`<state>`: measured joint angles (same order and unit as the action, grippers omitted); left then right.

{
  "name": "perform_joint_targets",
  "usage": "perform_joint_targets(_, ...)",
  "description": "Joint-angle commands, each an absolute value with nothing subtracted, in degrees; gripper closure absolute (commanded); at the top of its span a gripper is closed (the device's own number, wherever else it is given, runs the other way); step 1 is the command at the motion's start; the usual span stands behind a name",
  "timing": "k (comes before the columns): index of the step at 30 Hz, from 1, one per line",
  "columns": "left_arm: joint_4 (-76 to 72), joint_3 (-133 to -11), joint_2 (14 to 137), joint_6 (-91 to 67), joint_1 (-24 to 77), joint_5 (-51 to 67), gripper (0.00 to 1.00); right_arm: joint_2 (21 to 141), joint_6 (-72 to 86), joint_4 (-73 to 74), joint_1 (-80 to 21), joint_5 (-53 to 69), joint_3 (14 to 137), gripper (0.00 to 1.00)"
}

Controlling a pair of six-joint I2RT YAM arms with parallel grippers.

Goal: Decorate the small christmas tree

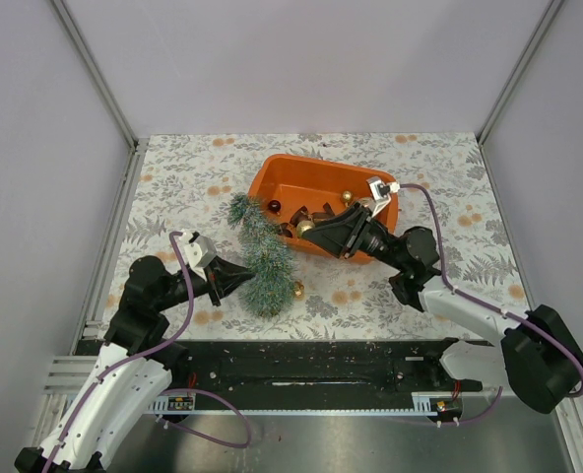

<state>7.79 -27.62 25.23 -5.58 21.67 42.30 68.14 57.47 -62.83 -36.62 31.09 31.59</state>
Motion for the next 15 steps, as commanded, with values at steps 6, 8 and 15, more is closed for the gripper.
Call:
perform_joint_targets(6, 9.23, -29.27, 25.75, -4.75, 21.45, 42.80, 1.00, 57.23, 50.02, -48.46, -29.36, 33.49, 34.62, 0.85)
perform_joint_targets(8, 9.14, -29.18, 25.84, -4.75, 21.45, 42.54, 1.00, 55.29, 47.65, -44.40, -29.27, 33.48, 36.38, 0.85)
perform_joint_targets(15, 8.96, -29.36, 26.10, -4.92, 21.45, 42.89, 1.00, 60.19, 54.04, -51.21, -29.09, 35.85, 33.93, 0.87)
